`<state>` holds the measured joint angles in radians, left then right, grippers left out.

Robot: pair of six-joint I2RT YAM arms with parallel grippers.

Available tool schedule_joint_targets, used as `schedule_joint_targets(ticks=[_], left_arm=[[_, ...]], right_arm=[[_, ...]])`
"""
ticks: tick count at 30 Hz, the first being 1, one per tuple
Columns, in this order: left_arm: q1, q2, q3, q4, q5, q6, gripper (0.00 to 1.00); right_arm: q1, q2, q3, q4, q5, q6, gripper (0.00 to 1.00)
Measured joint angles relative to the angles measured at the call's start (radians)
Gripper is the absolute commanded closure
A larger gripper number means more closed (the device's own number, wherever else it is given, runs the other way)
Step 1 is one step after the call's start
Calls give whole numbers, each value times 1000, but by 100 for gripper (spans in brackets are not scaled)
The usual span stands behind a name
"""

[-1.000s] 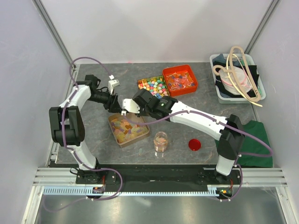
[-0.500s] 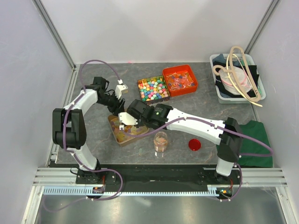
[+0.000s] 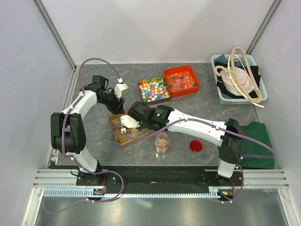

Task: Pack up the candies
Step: Pick up the storage box at the center of the board.

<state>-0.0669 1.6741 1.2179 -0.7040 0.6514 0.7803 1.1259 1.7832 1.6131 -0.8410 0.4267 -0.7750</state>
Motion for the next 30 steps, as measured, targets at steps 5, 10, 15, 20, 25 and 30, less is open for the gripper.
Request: schedule_joint_targets(ticks=[5,10,15,20,25,30], left_arm=[[-1,37,-14,35,-94,15,43],[-11,57,-30,67,-170,37,45],[-35,81,-64,112,-243,64,48],[-59,106,-118,142,-301,82,65],[-79,101,-128,166,-312,92,98],[-87,93,-139,195,-328,93,98]], right_arm=[[5,0,15,-12,-3,-8,100],[12,0,40,-16,-2,-12,100],[23,2,52,-34,-2,-23,100],[34,29,65,-46,5,-46,100],[55,79,65,-68,45,-91,100],[79,131,65,-80,131,-159,100]])
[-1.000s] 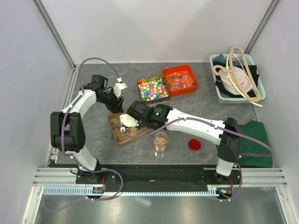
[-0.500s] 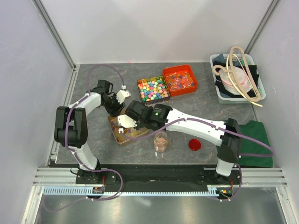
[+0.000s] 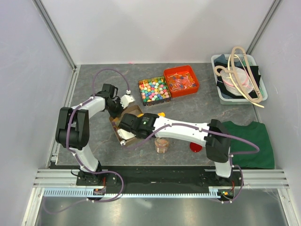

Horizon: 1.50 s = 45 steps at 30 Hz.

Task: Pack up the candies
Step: Pick up the storage box at the center of the board, then scoop the fake candies from the storage box.

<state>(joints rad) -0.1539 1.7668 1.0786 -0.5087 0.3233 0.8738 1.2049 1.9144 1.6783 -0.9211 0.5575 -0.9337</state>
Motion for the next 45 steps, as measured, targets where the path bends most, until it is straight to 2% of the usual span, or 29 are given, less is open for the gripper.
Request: schedule_joint_targets(ticks=[5,15,22,37,45], left_arm=[[-3,-35,-43,45,-19,-29,98],[-11,-227,-166,187,-75,-109,98],[-20,-273,-193,237,-104,-130,98],[-37,-329,-235,330,-112,-170,98],[-45,-356,-252,331,-123,-188,98]], right_arm=[[8,73,0,8,137,-95,100],[10,164,21,27,276,-200,100],[11,198,45,32,366,-258,100],[13,200,91,-176,389,-335,100],[19,241,113,-202,378,-319,100]])
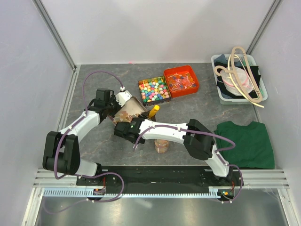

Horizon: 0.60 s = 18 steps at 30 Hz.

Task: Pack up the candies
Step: Scoop the fake candies from the storage box.

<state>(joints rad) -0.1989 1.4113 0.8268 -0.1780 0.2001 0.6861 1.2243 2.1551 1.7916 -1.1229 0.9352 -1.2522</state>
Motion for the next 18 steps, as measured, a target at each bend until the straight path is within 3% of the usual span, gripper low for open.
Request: schedule_joint_targets(ticks=[18], left_arm=[[-7,-43,-16,2,-64,-18,98]], right_arm=[[42,55,128,-1,-51,30,100]])
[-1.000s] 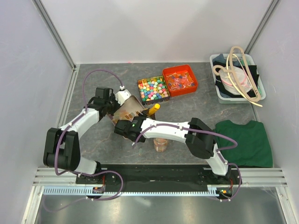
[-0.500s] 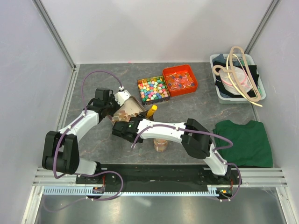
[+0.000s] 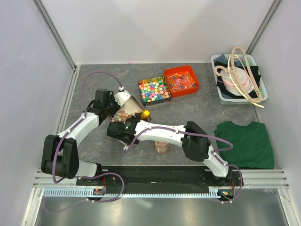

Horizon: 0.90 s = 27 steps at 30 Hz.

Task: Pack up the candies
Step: Scoop the fake candies from the storage box.

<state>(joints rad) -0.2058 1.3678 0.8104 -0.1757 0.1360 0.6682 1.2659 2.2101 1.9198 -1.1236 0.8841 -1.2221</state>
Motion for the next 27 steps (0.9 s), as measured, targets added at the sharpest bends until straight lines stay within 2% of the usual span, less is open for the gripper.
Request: schedule_joint_targets(ticks=[6,11,21,27], left_arm=[[-23,0,-15,8,34,-23,98],[-34,0,-16,12,49,-30,98],[-39,0,-17,16,49,-39,98],[-44,0,-32,27,37,-51,98]], right_arm=[[0,0,134,-43,-67,48,100],[0,-2,141,-64,-64,65,100],[-40,-65,-56,-33,45,47,100],[-51,-76,-169,77,110,0,100]])
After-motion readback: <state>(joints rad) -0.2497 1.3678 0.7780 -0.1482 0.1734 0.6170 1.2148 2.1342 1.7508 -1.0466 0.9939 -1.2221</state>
